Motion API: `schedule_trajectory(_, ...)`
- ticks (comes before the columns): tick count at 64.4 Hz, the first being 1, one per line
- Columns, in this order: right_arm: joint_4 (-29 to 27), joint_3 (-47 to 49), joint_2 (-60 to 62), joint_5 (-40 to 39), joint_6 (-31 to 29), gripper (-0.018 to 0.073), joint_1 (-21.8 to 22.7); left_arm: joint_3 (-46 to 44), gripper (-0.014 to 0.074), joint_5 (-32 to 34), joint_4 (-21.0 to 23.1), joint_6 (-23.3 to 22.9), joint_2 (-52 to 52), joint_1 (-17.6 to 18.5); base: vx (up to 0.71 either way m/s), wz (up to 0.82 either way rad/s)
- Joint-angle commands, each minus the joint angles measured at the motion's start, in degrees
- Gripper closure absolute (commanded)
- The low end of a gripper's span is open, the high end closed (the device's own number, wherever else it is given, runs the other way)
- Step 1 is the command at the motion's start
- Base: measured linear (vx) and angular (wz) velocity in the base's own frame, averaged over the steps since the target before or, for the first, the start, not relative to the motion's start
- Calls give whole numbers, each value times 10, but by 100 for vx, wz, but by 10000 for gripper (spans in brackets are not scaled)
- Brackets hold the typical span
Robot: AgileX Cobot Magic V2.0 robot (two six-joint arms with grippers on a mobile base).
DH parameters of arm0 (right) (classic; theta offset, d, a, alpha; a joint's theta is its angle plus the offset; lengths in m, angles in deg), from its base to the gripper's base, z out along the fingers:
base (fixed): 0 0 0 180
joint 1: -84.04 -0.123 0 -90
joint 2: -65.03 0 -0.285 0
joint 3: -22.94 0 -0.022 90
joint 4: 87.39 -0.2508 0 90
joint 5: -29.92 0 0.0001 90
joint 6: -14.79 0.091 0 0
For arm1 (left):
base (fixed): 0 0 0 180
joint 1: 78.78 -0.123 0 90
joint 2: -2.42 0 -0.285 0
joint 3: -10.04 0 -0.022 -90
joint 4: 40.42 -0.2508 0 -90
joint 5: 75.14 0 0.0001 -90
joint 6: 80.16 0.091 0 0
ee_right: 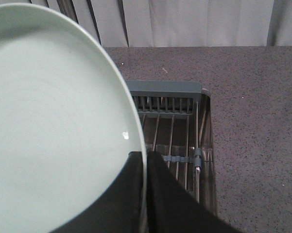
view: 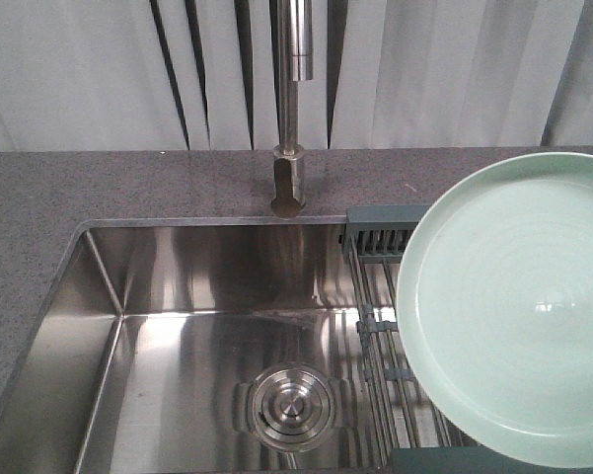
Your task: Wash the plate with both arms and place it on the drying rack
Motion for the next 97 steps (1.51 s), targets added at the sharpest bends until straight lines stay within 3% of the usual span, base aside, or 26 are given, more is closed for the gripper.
schedule_trajectory(1,0,14,-4,-49,-4,563,2,-41,593,61,-106,-82,90,0,0,0)
schedule_trajectory(7,0,14,-4,-53,-4,563,2,-70,593,107,-182,-141,171,0,0,0)
schedule_trajectory(10,0,14,-4,-53,-4,563,2,-87,593,122,-216,-147,215,0,0,0)
schedule_trajectory(17,0,14,-4,-52,-4,563,2,-128,587,151,-249,-147,309,0,0,0)
schedule_trajectory(26,0,14,-4,-54,-4,563,2,-184,536,206,-254,-147,418,0,0,0)
schedule_trajectory(40,0,14,-4,-54,-4,563,2,-289,299,249,-254,-148,543,0,0,0)
schedule_trajectory(52,0,14,-4,-57,-4,563,2,-380,147,255,-280,-217,627,0,0,0)
schedule_trajectory(65,0,14,-4,-59,-4,563,2,-493,127,266,-356,-303,715,17,0,0)
schedule_trajectory(81,1,14,-4,-64,-4,563,2,-605,127,276,-357,-373,816,28,0,0)
schedule_trajectory(97,1,14,-4,-69,-4,563,2,-674,127,277,-357,-381,881,35,0,0)
